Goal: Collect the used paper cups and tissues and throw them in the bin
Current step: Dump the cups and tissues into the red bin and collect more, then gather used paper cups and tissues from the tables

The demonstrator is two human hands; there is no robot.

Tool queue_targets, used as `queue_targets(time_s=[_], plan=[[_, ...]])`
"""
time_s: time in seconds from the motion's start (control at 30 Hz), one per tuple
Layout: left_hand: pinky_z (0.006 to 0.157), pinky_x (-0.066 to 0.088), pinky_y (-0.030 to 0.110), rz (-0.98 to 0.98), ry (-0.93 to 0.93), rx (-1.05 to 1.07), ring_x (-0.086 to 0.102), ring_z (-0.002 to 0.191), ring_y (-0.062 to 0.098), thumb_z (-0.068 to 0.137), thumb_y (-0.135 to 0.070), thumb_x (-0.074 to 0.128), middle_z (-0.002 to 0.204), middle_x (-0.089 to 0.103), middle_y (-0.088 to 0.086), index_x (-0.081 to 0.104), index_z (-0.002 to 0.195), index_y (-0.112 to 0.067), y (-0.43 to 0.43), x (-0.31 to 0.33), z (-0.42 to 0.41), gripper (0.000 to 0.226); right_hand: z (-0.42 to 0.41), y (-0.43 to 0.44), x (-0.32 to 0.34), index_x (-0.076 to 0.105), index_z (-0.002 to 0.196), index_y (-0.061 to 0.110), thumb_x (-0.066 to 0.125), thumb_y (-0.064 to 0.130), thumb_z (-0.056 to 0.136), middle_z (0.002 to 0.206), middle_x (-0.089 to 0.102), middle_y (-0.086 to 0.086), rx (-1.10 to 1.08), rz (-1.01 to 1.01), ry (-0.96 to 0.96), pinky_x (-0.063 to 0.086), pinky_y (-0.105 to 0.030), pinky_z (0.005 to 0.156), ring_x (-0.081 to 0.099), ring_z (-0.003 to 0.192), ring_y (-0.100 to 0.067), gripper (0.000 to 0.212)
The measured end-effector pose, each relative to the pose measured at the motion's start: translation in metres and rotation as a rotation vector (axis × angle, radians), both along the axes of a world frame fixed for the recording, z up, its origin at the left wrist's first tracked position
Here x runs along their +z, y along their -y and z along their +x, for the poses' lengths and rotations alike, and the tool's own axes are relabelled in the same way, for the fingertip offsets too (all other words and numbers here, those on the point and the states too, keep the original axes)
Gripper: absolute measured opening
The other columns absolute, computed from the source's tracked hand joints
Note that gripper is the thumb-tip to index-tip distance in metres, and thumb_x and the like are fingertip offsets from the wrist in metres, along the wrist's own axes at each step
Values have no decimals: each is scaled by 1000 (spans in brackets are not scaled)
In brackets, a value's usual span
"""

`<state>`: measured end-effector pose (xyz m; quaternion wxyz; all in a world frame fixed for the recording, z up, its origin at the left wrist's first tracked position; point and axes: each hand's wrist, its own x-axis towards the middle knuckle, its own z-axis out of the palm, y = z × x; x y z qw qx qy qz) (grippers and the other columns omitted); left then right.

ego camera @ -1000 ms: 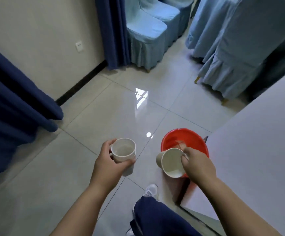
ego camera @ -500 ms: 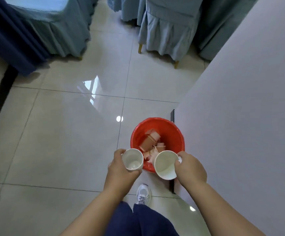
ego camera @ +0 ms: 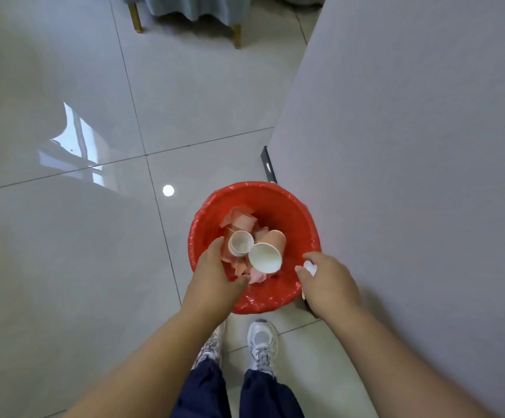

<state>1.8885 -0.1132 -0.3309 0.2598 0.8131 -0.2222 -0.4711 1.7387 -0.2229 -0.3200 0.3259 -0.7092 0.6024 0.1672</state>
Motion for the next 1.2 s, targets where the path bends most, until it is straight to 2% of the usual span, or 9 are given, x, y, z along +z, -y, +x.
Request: queue_targets(time_s=[0.1, 0.2, 0.33, 0.43, 0.53, 0.67, 0.8, 0.97, 1.2], plan=[[89, 46, 29, 75, 27, -78, 49, 112, 11, 83, -30, 71, 139, 45, -6, 34, 139, -28, -3, -24, 8, 68, 8, 2, -21, 60, 96, 21, 54, 39, 92, 98, 62, -3, -47, 8, -10, 44, -31, 71, 57, 89, -25, 19], [87, 47, 28, 121, 23, -133, 50, 109, 11, 83, -31, 70, 134, 48, -4, 39, 136, -27, -8, -36, 15, 61, 17, 2, -39, 46, 78, 27, 55, 51, 86, 91, 59, -3, -79, 22, 7, 48, -37, 74, 57, 86, -26, 27], [84, 45, 25, 149, 38, -188, 48, 102, 8, 84, -33, 69, 130, 50, -5, 41, 132, -28, -11, -43, 25, 55, 32, 0, -52, 55, 116, 27, 59, 51, 81, 119, 49, -2, -170, 128, 88, 42, -40, 97, 47, 113, -26, 43], [79, 44, 23, 155, 41, -211, 49, 99, 9, 85, -33, 68, 128, 50, -5, 42, 130, -29, -8, -46, 29, 52, 39, 2, -57, 33, 146, 28, 61, 43, 84, 151, 27, 0, -155, 212, 139, 25, -38, 112, 24, 139, -25, 70], [77, 44, 24, 156, 49, -222, 51, 100, 11, 85, -34, 68, 129, 50, -5, 41, 132, -28, -6, -44, 33, 55, 39, 1, -61, 24, 150, 27, 61, 39, 86, 158, 16, 3, -175, 250, 157, 18, -40, 117, 12, 145, -23, 75], [81, 46, 27, 167, 62, -235, 51, 101, 11, 84, -37, 68, 130, 51, -5, 41, 134, -28, -7, -37, 35, 57, 31, -4, -52, 51, 131, 21, 60, 30, 89, 122, 52, 6, -238, 200, 175, 39, -27, 86, 52, 115, -18, 44], [79, 44, 26, 160, 57, -256, 51, 100, 10, 86, -38, 66, 129, 53, -4, 45, 132, -25, -8, -12, 33, 52, 21, -19, -28, 60, 112, 21, 61, 30, 91, 106, 62, 7, -397, 266, 273, 42, -21, 69, 57, 92, -9, 23], [65, 42, 19, 78, -8, -253, 56, 90, 7, 88, -35, 64, 108, 55, -10, 49, 117, -27, -10, 47, 18, 33, 5, -46, 34, 62, 94, 26, 61, 29, 91, 88, 60, 13, -476, 202, 386, 43, -21, 67, 58, 83, -5, 5], [62, 39, 11, -37, -97, -276, 55, 84, -3, 86, -31, 67, 98, 58, -13, 52, 108, -24, -33, 135, -26, 28, -37, -98, 125, 64, 92, 27, 61, 31, 90, 92, 63, 14, -563, 130, 485, 42, -17, 69, 59, 86, -3, 5]])
